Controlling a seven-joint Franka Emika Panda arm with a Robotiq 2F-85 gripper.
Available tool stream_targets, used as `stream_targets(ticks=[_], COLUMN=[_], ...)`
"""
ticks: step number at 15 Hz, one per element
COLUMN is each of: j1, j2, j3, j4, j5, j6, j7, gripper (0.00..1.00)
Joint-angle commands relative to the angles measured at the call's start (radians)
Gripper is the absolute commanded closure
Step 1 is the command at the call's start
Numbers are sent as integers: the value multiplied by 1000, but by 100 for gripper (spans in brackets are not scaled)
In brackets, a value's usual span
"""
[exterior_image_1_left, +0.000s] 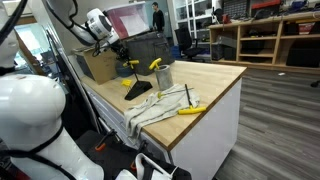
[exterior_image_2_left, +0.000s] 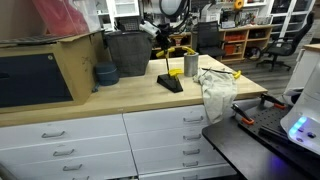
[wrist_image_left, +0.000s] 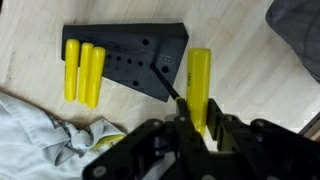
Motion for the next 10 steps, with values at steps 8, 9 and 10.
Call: stream_targets(ticks=[8, 9, 10], j1=[-6, -17, -25], j2=[-139, -152, -159], j3=[3, 4, 5], j4=[-204, -228, -247], j5=[-84, -67, -60], j6=[119, 137, 155], j7=[350, 379, 403], gripper=[94, 94, 94])
